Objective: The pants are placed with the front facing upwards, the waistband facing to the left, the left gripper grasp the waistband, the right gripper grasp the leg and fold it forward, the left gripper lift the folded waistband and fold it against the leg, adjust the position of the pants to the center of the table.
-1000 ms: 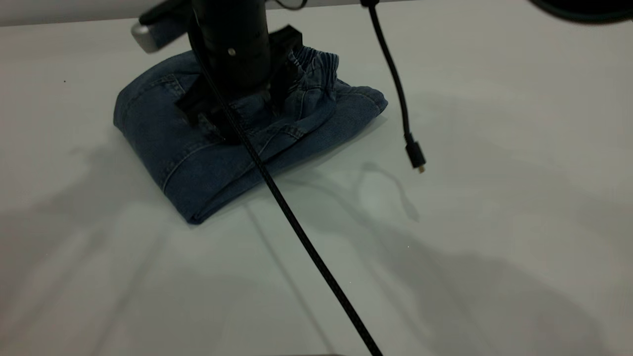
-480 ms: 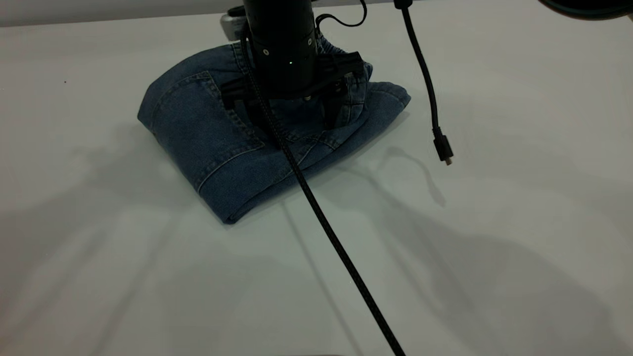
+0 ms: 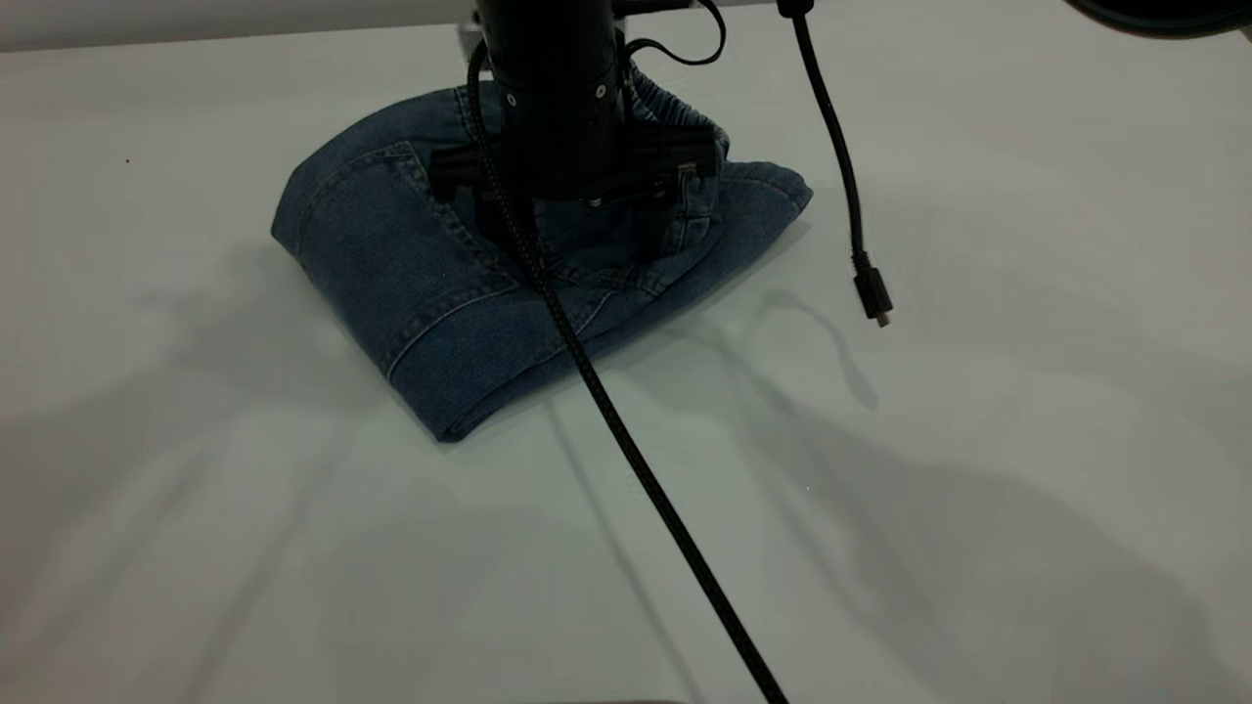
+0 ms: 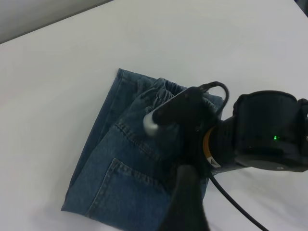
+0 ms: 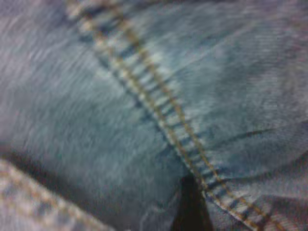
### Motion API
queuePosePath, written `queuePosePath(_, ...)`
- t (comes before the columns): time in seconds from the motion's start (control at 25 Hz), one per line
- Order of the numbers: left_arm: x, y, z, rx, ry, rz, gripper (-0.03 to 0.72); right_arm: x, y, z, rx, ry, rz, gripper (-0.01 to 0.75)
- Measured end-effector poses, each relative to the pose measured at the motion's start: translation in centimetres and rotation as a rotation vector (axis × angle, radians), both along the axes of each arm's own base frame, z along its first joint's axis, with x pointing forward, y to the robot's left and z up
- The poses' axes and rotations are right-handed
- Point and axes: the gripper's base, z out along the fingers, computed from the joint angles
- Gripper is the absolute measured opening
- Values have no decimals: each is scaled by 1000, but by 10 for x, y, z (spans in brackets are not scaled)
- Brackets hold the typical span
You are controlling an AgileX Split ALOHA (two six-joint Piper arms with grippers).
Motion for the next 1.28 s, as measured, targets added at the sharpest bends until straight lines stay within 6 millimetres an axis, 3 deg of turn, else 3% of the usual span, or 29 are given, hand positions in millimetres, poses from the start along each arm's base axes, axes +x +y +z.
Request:
queuePosePath(0.36,0,0,0,0,0,0,565,5,18,60,32,-182,239,470)
queuePosePath(0.56,0,0,0,0,0,0,565,0,25,65,-7,-217,524,470)
queuePosePath(0.68,0,0,0,0,0,0,565,0,26,53,-40,-207,628,470)
queuePosePath(0.96,0,0,0,0,2,-1,565,12,10,-8,-88,-110,631,470)
queuePosePath(1.28,0,0,0,-1,4,0,565,13,11,-16,-67,-102,533,468)
